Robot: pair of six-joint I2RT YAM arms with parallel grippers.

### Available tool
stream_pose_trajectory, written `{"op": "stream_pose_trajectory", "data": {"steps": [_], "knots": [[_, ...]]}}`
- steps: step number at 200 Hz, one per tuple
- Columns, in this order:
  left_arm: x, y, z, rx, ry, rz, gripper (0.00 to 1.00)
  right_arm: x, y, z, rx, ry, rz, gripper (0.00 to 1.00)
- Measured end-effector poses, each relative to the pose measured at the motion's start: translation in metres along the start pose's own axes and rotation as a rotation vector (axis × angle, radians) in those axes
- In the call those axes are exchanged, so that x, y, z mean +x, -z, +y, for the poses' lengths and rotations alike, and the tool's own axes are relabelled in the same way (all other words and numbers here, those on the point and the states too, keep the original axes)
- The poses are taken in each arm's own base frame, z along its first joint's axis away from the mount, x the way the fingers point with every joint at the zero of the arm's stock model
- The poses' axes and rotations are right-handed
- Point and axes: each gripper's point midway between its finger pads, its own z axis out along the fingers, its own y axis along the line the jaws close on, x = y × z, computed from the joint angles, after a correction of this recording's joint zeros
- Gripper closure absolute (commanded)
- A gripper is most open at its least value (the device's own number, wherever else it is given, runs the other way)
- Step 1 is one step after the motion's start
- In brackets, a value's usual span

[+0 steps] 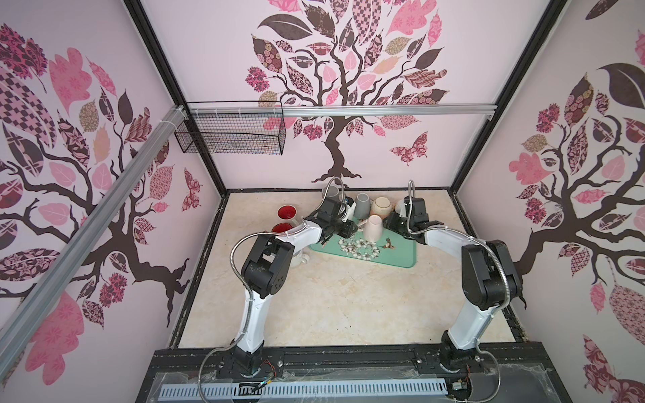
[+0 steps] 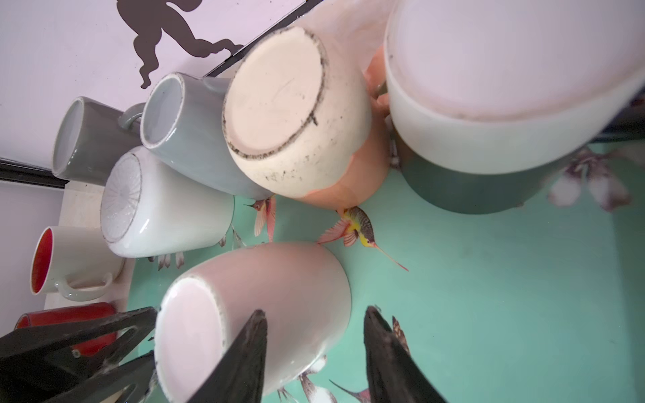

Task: Turn the mug right side up
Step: Pick up the mug from the tray.

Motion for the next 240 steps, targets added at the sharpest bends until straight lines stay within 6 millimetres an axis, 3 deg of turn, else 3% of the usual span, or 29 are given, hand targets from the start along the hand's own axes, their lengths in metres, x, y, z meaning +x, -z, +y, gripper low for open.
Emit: {"op": "stream_pose_trajectory", "data": {"steps": [25, 57, 129, 171, 202, 240], "knots": [[0.011, -0.005, 0.001, 0.004, -0.096, 0.066, 0.43, 0.002, -0.004, -0.001, -0.003, 0.006, 0.020, 0.52], [0.020, -0.013, -0.001, 0.047, -0.254, 0.137, 0.42, 0.014, -0.005, -0.006, -0.005, -0.001, 0.049, 0.52], [0.004, -0.020, -0.006, 0.142, -0.537, 0.167, 0.42, 0.075, -0.009, -0.040, 0.044, -0.050, 0.165, 0.52], [-0.001, -0.016, -0.009, 0.181, -0.655, 0.160, 0.37, 0.080, -0.006, -0.037, 0.013, -0.070, 0.167, 0.53], [-0.012, -0.025, -0.011, 0.215, -0.719, 0.150, 0.37, 0.083, -0.001, -0.034, -0.009, -0.080, 0.169, 0.53], [-0.011, -0.033, -0.016, 0.277, -0.734, 0.158, 0.46, 0.088, 0.004, -0.033, -0.021, -0.082, 0.171, 0.53]]}}
